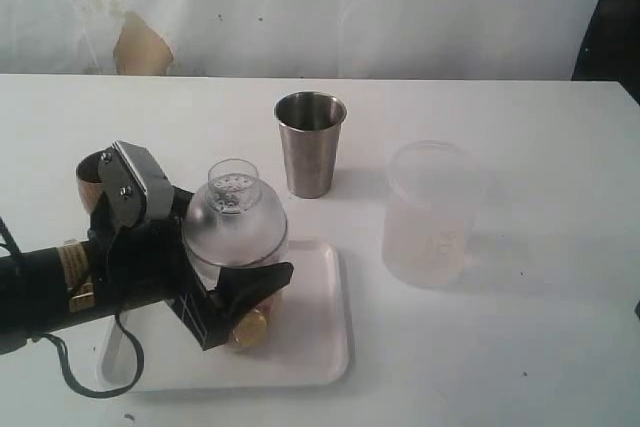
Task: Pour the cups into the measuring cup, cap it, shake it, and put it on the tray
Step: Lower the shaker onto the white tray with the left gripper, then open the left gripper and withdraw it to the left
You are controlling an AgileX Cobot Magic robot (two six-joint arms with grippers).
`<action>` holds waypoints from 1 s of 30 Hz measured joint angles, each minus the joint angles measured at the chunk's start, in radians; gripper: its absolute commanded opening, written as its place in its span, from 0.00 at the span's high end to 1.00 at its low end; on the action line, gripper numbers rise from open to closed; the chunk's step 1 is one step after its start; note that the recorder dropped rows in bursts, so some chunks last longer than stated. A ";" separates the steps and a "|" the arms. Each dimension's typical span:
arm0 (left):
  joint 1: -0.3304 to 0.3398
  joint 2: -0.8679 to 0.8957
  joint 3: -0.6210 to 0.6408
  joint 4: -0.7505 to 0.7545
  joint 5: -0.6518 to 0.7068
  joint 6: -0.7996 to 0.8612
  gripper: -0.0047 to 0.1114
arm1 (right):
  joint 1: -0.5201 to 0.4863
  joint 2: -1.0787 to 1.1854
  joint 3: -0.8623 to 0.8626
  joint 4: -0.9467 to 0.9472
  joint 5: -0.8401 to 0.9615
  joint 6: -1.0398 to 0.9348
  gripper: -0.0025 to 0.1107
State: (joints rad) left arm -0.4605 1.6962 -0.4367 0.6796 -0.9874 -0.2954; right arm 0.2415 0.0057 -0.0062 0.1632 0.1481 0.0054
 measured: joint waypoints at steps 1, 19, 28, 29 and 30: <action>0.000 0.009 0.000 -0.012 -0.006 0.002 0.93 | 0.000 0.000 0.000 0.000 0.000 0.002 0.98; 0.000 -0.077 0.000 -0.011 0.185 -0.136 0.14 | 0.000 0.000 0.000 0.000 0.000 0.002 0.98; 0.000 -0.196 0.002 0.142 0.401 -0.401 0.14 | 0.000 0.000 0.000 0.000 0.000 0.002 0.98; 0.000 -0.212 0.011 0.147 0.403 -0.428 0.14 | 0.000 0.000 0.000 0.000 0.000 0.002 0.98; 0.000 -0.235 0.031 0.147 0.407 -0.457 0.14 | 0.000 0.000 0.000 0.000 0.000 0.002 0.98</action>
State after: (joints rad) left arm -0.4605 1.4607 -0.4058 0.8263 -0.5800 -0.7527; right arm 0.2415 0.0057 -0.0062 0.1632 0.1481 0.0072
